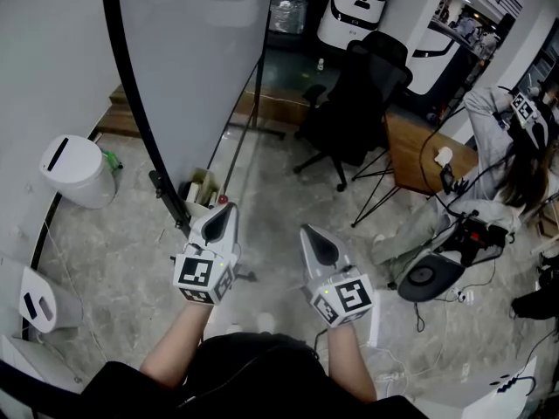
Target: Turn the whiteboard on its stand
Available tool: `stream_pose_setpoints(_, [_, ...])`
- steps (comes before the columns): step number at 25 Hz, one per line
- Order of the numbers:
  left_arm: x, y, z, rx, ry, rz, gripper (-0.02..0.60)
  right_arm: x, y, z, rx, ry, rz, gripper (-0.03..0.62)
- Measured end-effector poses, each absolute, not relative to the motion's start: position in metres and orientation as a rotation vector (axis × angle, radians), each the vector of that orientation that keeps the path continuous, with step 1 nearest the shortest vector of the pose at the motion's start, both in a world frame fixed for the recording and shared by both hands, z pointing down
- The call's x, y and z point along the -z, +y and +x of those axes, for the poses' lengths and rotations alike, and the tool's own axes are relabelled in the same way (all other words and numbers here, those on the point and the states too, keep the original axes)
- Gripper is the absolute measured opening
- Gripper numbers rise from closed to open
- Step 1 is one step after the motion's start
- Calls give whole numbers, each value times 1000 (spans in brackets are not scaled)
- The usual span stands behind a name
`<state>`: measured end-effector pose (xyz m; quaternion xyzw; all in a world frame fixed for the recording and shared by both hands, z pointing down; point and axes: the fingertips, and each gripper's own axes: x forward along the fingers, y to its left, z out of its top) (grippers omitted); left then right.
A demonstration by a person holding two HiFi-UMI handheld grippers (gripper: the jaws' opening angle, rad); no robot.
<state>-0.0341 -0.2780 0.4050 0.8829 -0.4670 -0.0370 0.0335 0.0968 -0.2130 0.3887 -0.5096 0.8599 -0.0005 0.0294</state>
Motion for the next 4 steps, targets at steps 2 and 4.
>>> stream_pose_setpoints(2, [-402,-277,-33,125,-1424,2726,3,-388,-210,96,-5,2650,-1581,5])
stream_pose_setpoints(4, [-398,-275,-32,134,-1414,2739,3,-387,-208,95,-9,2648,-1591,5])
